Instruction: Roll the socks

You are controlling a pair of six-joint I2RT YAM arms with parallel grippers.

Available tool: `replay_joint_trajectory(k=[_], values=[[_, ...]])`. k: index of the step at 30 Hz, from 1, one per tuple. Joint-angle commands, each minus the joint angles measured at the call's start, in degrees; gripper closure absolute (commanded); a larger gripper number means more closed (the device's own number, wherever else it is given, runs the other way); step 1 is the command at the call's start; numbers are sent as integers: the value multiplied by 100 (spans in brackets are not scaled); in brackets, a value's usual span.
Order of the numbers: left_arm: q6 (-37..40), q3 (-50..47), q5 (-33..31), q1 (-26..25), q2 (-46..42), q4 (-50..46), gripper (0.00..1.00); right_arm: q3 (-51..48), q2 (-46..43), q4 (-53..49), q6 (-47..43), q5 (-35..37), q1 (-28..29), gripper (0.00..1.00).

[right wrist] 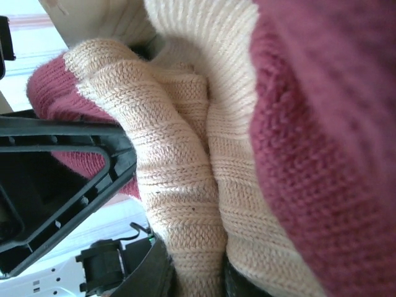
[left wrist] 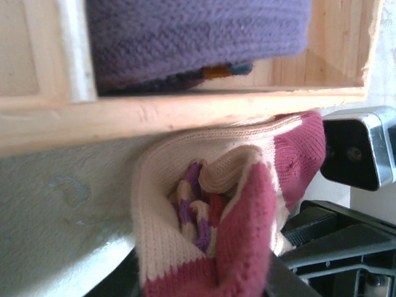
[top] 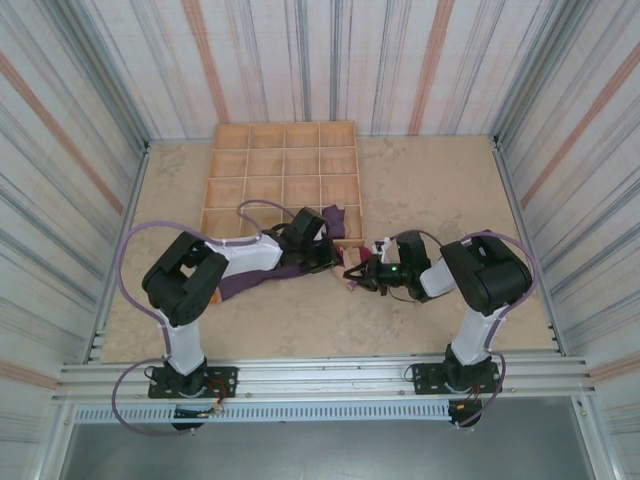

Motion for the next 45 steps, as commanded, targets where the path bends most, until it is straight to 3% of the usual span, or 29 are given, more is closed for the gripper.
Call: replay_joint_trajectory(k=[1,7,12,17,23,27,35,41,45], values=[[101,144,-153,-19,159,-550,79,-234,-475,-1627,-398,495,42,66],[372,346,103,7,1,-1187,88,86,-2464,-4195,-1704,1959,510,44],[484,496,278,16,-126,-1815,89,628,-3839,-5727,-2646,4093,1665,34],[379,453,386,-5,-258,-2105,89,743,-4240,-5774,-3527,6222,3001,29],[228,323,349,-45,-381,-2187,90,824,-3460,-5017,-4384,7551,4013,30],[192,295,368,-58,-395,-2161,89,1018,-2656,-4508,-4697,8034,4328,31],[165,273,446,-63,-390,-2113,88,1195,-1623,-3843,-4855,8525,4417,35],[110,112,615,-29,-425,-1804,82,1149,-1143,-3803,-4546,8518,4325,58],[17,-129,770,99,-572,-1469,74,817,-1135,-3708,-4189,7897,4018,79]])
